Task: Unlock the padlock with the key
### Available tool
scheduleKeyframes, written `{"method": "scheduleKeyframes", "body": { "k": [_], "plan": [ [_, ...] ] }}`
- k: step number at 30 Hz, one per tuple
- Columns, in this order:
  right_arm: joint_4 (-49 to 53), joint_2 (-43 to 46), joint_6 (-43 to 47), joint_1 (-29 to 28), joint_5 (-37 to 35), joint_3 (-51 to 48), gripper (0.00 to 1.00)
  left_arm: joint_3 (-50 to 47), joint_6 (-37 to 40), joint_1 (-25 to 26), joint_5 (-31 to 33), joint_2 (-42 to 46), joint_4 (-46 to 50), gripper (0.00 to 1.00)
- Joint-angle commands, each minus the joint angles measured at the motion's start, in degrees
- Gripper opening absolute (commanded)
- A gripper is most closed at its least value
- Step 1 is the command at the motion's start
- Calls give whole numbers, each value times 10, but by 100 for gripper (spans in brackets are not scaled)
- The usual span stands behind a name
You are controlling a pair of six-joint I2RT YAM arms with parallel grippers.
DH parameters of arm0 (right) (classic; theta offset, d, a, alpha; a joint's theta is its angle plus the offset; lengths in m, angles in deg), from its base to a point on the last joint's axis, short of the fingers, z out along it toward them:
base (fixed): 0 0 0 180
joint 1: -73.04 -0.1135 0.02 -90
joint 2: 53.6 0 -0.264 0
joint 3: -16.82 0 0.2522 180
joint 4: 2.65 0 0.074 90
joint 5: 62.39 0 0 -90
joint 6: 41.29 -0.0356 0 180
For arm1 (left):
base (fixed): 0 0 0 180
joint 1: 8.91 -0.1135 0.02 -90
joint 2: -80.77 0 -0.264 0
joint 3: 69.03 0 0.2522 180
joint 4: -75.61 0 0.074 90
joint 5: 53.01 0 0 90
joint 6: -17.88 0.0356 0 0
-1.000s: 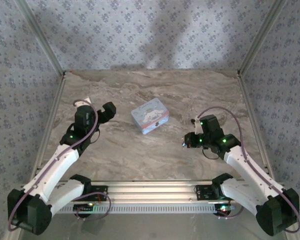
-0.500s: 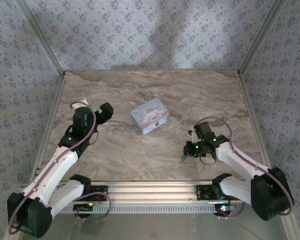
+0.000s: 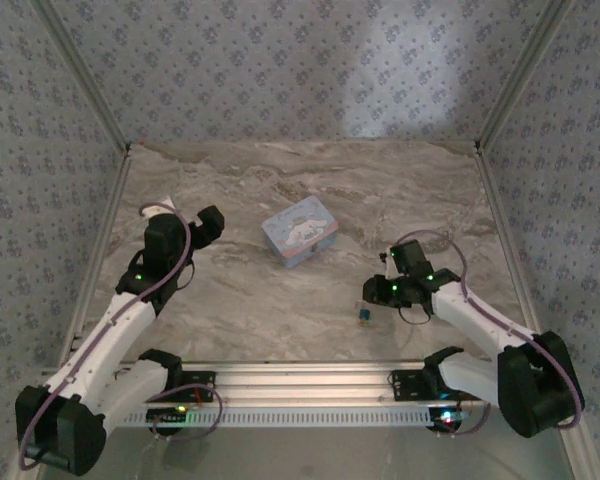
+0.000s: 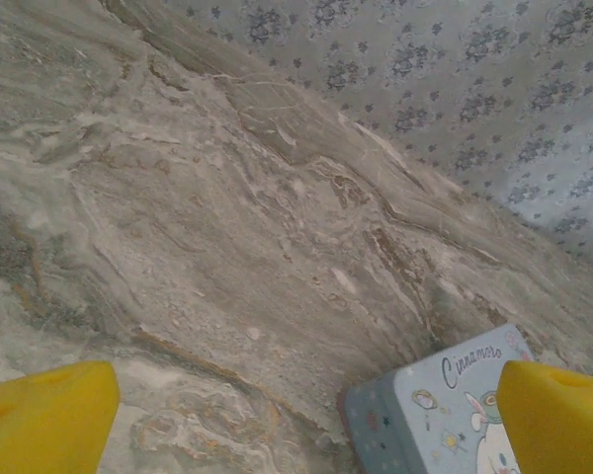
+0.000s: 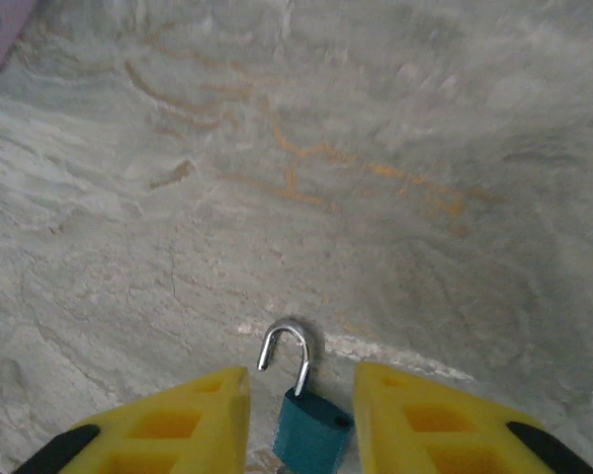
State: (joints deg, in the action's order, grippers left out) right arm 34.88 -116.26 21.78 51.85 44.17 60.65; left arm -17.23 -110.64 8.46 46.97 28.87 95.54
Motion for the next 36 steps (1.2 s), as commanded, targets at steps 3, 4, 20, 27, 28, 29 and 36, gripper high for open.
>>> {"method": "scheduleKeyframes", "body": {
  "k": [3, 4, 20, 27, 28, 29, 36],
  "plan": [
    [7, 36, 50, 43, -57, 42, 44, 14, 90, -31, 38, -20, -3, 98],
    [4, 41, 61, 57, -67, 46, 47, 14, 107, -37, 48, -25, -5, 98],
    [-233, 60, 220, 273, -164, -18, 100, -54, 259, -130, 122, -71, -132, 98],
    [-417, 18, 211, 336, -140, -92, 100, -98, 285, -146, 125, -94, -179, 98],
    [-445, 6, 211, 340, -135, -98, 100, -103, 291, -148, 125, -99, -189, 98],
    [-469, -7, 211, 342, -131, -104, 100, -108, 295, -148, 125, -104, -198, 98],
    [-637, -106, 220, 341, -106, -122, 100, -139, 326, -154, 101, -149, -280, 98]
  ]
}}
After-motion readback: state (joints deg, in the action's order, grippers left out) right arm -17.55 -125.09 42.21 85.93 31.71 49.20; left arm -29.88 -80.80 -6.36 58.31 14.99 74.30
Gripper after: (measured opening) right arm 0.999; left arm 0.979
